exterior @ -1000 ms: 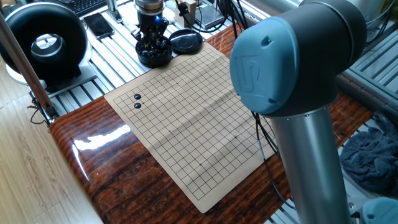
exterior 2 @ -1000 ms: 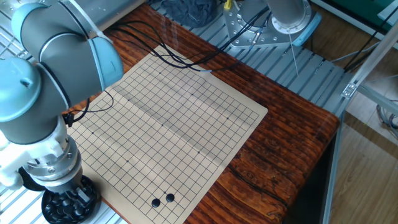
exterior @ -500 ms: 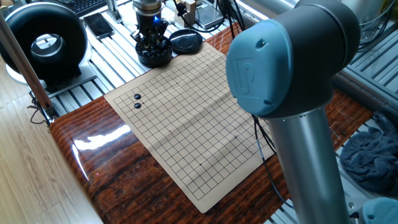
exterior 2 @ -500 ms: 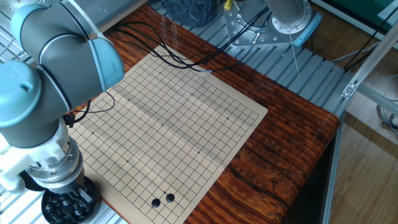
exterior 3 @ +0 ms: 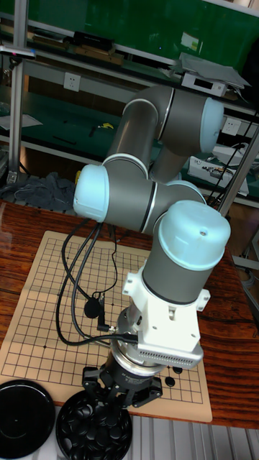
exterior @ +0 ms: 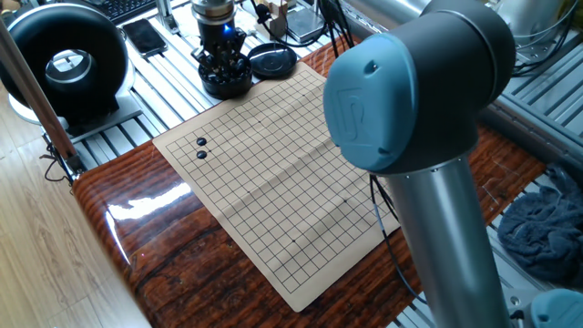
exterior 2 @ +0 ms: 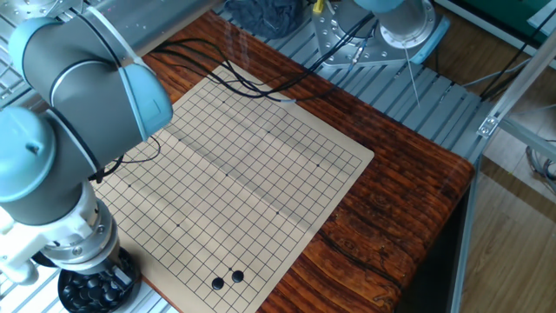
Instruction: Play the first move as black on the 3-4 point in the upper right corner of the Go board
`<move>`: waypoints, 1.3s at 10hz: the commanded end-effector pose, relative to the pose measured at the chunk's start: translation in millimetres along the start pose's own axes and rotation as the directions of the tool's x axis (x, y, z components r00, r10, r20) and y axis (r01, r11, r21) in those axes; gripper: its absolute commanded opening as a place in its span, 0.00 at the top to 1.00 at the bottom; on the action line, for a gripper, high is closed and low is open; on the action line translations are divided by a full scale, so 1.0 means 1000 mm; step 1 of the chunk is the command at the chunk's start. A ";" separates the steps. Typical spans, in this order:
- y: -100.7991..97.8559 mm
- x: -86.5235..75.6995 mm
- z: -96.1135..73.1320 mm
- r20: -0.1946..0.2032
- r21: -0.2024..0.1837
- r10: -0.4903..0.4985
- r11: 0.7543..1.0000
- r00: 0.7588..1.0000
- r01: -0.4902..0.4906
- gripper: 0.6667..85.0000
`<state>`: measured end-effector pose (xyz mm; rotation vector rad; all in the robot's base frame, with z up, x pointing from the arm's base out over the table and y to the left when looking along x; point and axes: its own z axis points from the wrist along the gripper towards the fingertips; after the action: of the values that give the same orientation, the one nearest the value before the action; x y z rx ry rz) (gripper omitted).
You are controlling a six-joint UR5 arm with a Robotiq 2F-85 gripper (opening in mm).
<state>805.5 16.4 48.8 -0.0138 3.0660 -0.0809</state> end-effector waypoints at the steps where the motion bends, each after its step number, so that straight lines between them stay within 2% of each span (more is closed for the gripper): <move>1: -0.002 -0.001 0.000 -0.006 0.003 0.001 1.000 1.000 -0.001 0.71; 6: -0.003 0.001 0.002 -0.035 -0.008 -0.011 1.000 0.999 0.010 0.72; 7: 0.004 0.003 0.002 -0.044 -0.033 0.012 0.999 0.999 -0.013 0.72; 13: 0.000 0.000 0.008 -0.037 -0.027 0.007 1.000 0.999 -0.008 0.73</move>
<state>804.7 15.8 41.3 -0.0110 3.1044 -0.0563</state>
